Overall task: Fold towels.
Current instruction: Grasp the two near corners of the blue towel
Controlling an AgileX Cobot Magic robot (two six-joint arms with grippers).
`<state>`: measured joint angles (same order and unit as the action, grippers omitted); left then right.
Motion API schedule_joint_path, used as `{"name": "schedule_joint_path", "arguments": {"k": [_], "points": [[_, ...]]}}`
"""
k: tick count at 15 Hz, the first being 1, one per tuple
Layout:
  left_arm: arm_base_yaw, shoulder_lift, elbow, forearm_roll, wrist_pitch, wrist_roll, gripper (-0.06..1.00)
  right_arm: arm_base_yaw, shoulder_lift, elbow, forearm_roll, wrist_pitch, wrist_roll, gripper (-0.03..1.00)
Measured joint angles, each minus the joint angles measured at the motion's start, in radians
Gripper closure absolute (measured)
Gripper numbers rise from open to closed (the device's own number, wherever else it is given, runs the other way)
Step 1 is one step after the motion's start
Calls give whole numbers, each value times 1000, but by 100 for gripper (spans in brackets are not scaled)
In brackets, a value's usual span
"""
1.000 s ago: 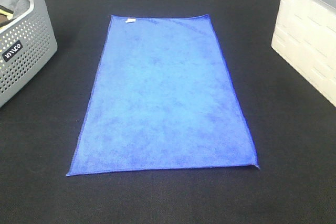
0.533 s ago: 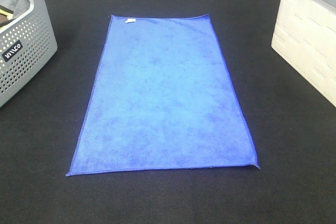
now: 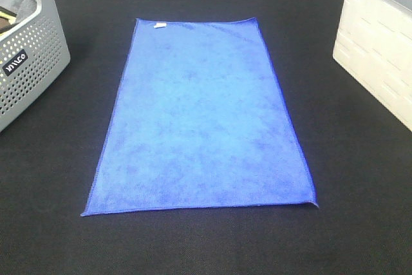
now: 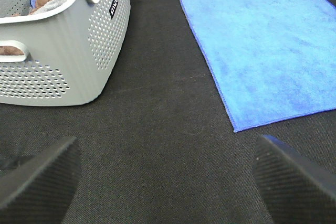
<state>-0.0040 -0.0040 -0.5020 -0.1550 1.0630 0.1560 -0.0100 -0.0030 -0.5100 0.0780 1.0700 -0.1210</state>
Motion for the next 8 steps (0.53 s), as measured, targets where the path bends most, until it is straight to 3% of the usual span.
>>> {"name": "schedule_joint_path", "arguments": {"k": [8], "points": [[0, 0, 0, 0, 0, 0, 10, 0, 0, 0, 0, 0, 0, 15]]}}
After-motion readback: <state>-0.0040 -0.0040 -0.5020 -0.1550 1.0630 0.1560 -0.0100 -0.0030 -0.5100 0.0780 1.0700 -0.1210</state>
